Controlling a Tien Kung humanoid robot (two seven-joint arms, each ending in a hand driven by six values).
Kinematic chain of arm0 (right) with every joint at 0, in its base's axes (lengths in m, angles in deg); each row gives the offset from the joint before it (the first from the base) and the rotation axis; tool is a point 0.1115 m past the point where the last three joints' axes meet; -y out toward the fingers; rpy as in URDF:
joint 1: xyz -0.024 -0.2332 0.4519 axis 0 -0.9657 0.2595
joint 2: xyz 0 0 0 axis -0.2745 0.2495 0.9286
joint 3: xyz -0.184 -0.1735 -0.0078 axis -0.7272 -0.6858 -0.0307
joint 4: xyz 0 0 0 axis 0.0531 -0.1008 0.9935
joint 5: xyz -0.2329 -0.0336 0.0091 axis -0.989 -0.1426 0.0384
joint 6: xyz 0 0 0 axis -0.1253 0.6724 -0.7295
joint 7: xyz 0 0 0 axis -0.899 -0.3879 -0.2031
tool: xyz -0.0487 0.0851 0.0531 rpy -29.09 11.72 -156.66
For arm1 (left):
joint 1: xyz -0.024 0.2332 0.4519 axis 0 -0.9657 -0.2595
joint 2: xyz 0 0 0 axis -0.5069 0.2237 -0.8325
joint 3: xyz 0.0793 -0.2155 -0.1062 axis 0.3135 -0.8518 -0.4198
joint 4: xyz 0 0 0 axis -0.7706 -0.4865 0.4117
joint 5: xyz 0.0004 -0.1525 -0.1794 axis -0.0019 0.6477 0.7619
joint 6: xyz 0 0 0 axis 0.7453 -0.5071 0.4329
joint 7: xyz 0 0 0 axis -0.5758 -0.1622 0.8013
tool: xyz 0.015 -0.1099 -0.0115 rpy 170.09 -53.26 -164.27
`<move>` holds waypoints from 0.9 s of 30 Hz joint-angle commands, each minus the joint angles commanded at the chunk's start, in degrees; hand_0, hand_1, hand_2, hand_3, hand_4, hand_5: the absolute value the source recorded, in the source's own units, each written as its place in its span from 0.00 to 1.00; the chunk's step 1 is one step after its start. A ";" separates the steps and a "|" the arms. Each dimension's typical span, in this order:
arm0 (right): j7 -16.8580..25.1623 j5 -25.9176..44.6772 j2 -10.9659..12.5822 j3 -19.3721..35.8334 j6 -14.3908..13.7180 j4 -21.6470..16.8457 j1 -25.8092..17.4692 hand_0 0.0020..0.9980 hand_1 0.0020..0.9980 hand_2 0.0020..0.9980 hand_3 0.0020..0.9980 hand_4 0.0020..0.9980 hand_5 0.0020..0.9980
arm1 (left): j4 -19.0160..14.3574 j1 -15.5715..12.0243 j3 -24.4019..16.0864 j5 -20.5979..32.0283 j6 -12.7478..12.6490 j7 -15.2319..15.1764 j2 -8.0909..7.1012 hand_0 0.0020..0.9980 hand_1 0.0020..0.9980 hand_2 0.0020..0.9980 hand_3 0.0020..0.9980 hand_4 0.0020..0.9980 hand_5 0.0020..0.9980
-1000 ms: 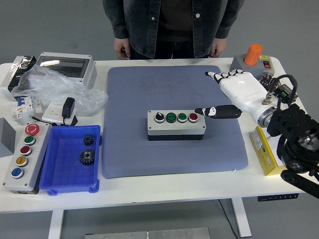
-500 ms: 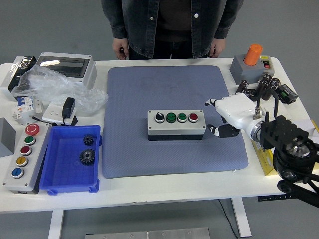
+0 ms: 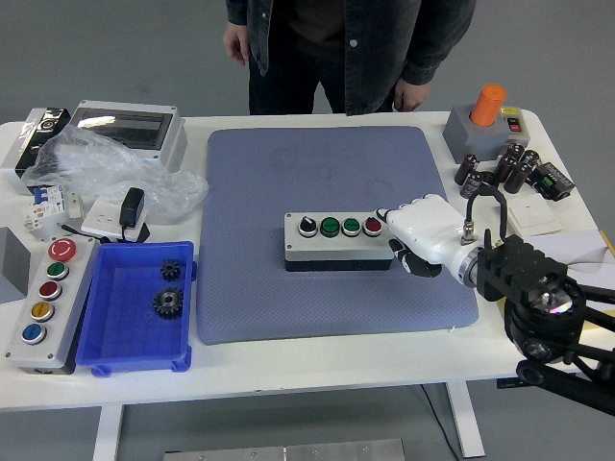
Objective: Pick up the button,place it on the desk,press the button,press the button
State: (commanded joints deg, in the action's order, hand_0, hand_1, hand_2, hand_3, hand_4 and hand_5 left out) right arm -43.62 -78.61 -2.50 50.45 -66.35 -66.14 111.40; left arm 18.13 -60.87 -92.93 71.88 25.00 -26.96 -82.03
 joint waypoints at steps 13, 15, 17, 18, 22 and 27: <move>0.87 1.55 -2.36 -1.05 -0.57 5.52 0.68 0.59 0.47 0.27 0.80 0.35 0.00 | 0.03 0.05 0.34 0.21 0.17 -0.31 0.07 0.69 0.71 0.63 0.63 0.59 0.38; 0.97 1.74 -2.31 -0.91 -0.64 5.52 0.70 0.59 0.47 0.27 0.80 0.35 0.00 | 0.03 0.03 0.44 0.29 0.21 -0.36 0.08 0.69 0.71 0.63 0.63 0.59 0.38; 1.08 1.86 -2.19 -0.68 -0.72 5.26 0.69 0.57 0.47 0.26 0.79 0.35 0.00 | 0.04 0.04 0.54 0.38 0.23 -0.41 0.09 0.69 0.71 0.63 0.63 0.59 0.38; 1.12 1.86 -2.09 -0.50 -0.77 5.00 0.66 0.57 0.47 0.26 0.79 0.35 0.00 | 0.04 0.04 0.57 0.40 0.26 -0.42 0.09 0.69 0.71 0.63 0.63 0.59 0.38; 1.18 2.10 -1.50 0.21 -0.78 3.44 0.79 0.56 0.46 0.26 0.79 0.36 0.00 | 0.05 -0.03 0.82 0.63 0.33 -0.43 0.10 0.69 0.71 0.63 0.63 0.59 0.38; 1.32 2.68 -1.34 0.51 -0.77 2.62 1.28 0.56 0.46 0.26 0.79 0.36 0.00 | 0.03 -0.02 0.89 0.62 0.39 -0.41 0.09 0.69 0.71 0.63 0.63 0.59 0.38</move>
State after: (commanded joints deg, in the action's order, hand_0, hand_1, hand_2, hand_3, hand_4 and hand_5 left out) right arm -42.30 -75.92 -3.83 50.96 -67.12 -63.52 112.68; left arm 18.16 -60.89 -92.04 72.50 25.40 -27.37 -81.95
